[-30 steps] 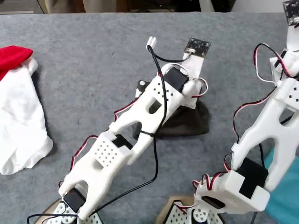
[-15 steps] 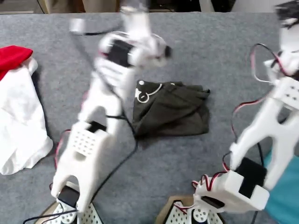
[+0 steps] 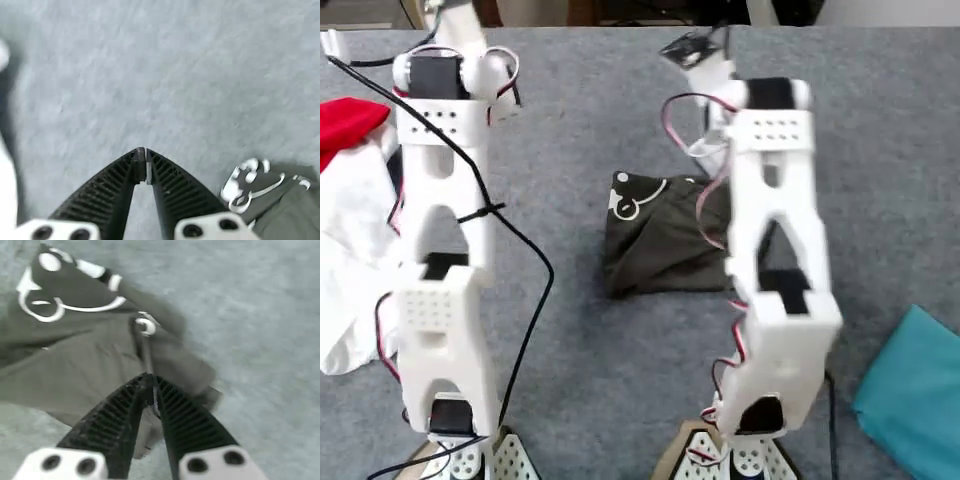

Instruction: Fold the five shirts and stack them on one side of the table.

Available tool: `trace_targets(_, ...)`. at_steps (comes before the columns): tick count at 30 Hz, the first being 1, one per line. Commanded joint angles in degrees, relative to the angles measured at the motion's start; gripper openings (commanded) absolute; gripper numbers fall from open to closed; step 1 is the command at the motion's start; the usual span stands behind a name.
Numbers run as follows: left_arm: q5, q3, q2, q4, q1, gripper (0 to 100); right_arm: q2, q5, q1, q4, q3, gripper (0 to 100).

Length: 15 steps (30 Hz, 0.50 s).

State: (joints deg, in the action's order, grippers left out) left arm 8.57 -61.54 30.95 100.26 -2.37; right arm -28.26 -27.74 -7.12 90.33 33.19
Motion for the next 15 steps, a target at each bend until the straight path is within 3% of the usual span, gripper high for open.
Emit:
trace_targets(1,0.5,21.7,-15.6,-0.8,-1.1,2,-6.9,2.6,-1.4,7.7,15.6,0.9)
trace_targets(5,0.4,44.6,-25.9,-13.6,-1.1,2,-12.7,3.4,-1.5,12.1,27.1,7.9)
trace_targets(9,0.8,64.7,-29.0,-29.3,-1.4,2,-12.9,2.4,-3.1,12.0,23.2,17.7)
trace_targets(15,2.4,86.2,-29.0,-55.3,-2.2,2,-14.0,2.6,-3.6,10.5,19.6,18.2)
